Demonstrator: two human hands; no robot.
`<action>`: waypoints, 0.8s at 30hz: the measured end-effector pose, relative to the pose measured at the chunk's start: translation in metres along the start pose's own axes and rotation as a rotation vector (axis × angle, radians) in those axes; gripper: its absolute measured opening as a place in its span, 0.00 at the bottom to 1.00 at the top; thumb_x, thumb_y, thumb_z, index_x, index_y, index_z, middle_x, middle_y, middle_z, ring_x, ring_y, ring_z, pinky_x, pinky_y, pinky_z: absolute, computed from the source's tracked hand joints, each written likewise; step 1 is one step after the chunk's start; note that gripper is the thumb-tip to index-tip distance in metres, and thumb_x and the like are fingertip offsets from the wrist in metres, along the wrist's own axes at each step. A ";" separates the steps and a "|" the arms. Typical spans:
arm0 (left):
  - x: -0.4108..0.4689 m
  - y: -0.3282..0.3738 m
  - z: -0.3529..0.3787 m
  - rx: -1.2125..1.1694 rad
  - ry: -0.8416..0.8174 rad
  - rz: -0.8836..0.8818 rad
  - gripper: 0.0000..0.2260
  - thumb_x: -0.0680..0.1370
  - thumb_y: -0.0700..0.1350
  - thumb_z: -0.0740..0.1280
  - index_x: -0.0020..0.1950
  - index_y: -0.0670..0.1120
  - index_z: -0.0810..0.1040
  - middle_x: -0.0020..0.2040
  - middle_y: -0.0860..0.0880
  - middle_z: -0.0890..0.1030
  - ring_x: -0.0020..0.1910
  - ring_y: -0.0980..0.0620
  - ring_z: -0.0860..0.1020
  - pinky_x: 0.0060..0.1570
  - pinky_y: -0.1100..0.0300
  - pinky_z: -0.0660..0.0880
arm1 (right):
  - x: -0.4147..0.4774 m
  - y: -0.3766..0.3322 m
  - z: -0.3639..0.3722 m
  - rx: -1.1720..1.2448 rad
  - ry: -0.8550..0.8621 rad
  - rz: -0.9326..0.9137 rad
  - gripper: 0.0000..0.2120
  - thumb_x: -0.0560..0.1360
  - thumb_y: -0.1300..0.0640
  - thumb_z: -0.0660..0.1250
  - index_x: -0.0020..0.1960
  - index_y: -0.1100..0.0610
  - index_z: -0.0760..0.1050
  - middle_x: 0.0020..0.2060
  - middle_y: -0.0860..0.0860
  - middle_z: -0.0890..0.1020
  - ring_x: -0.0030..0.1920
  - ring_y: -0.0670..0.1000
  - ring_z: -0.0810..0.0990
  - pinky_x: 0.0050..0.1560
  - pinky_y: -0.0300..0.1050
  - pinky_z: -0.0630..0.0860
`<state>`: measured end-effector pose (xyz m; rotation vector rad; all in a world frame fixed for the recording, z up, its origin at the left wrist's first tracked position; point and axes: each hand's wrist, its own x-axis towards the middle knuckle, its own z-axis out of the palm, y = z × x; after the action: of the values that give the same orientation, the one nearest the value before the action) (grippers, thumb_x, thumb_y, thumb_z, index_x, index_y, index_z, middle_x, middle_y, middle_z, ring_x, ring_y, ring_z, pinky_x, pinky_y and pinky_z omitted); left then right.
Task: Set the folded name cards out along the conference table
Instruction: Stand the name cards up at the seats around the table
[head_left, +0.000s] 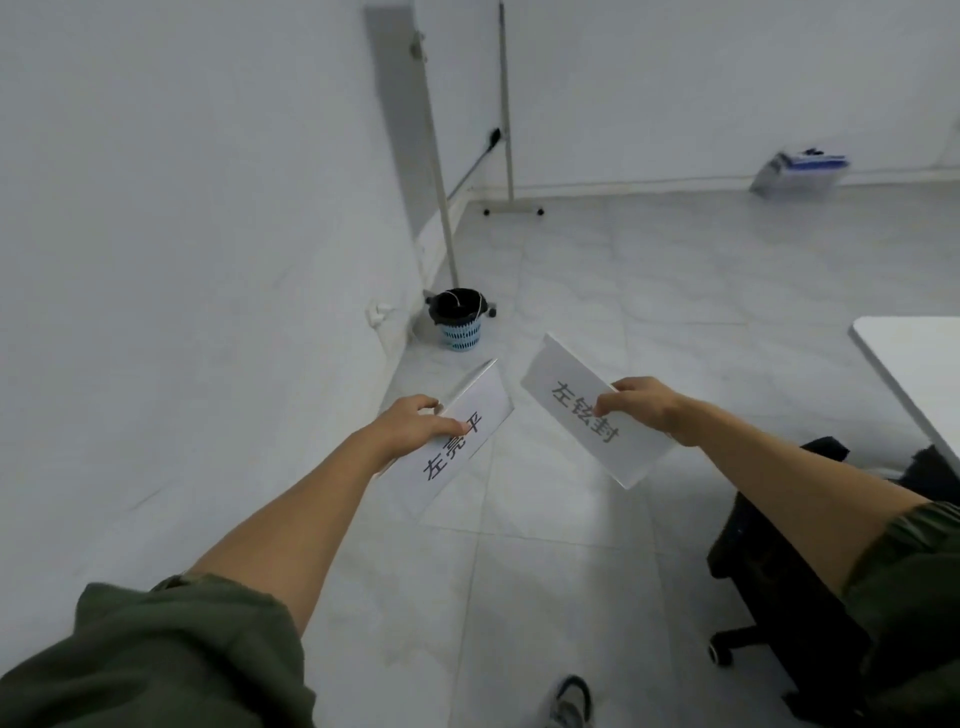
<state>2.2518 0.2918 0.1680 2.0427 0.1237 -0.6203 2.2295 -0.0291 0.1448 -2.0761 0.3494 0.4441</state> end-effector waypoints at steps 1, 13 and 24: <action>0.019 0.014 -0.004 0.011 -0.012 -0.001 0.38 0.66 0.52 0.78 0.72 0.47 0.66 0.62 0.42 0.77 0.46 0.46 0.83 0.44 0.54 0.79 | 0.019 -0.010 -0.012 0.004 0.004 0.004 0.13 0.72 0.55 0.71 0.54 0.57 0.80 0.46 0.57 0.84 0.43 0.58 0.84 0.42 0.47 0.81; 0.270 0.149 -0.056 0.042 -0.058 0.039 0.22 0.71 0.47 0.76 0.60 0.49 0.70 0.45 0.48 0.81 0.38 0.50 0.82 0.34 0.59 0.76 | 0.254 -0.095 -0.116 -0.001 0.039 0.009 0.13 0.71 0.55 0.71 0.54 0.56 0.80 0.45 0.56 0.85 0.44 0.58 0.84 0.40 0.43 0.79; 0.559 0.336 -0.075 0.208 -0.229 0.191 0.34 0.65 0.53 0.79 0.66 0.44 0.72 0.56 0.44 0.80 0.42 0.48 0.83 0.35 0.60 0.78 | 0.465 -0.148 -0.255 0.106 0.281 0.071 0.22 0.70 0.53 0.73 0.62 0.55 0.77 0.50 0.57 0.83 0.46 0.57 0.83 0.45 0.46 0.80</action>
<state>2.8745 0.0860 0.1956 2.1333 -0.2776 -0.7661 2.7502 -0.2056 0.1729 -2.0284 0.6012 0.1702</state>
